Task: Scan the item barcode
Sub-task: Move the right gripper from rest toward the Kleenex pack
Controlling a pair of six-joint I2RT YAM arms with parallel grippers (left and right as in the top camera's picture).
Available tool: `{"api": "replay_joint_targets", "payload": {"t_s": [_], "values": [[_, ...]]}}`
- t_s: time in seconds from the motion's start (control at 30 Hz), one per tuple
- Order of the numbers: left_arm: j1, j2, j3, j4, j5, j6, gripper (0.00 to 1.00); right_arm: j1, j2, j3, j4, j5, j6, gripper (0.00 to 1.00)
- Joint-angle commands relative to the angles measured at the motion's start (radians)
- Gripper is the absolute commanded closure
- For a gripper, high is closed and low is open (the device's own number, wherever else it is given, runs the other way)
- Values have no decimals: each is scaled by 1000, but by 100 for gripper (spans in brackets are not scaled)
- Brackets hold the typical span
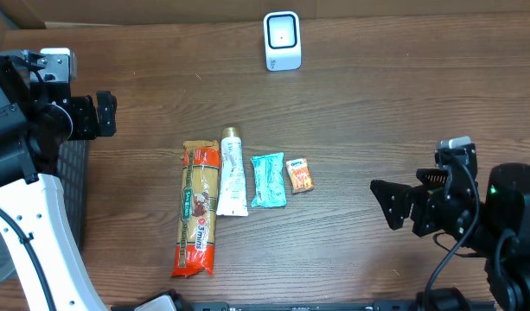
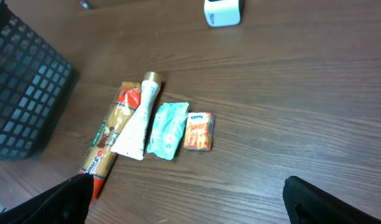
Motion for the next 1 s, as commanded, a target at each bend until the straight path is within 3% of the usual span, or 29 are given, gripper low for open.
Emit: {"api": "replay_joint_targets", "payload": {"t_s": [0.0, 0.97], "values": [[0, 0, 14, 0, 8, 19, 0, -3, 2, 21, 5, -27, -7, 0], [0, 0, 14, 0, 8, 19, 0, -3, 3, 21, 24, -26, -7, 0]]}}
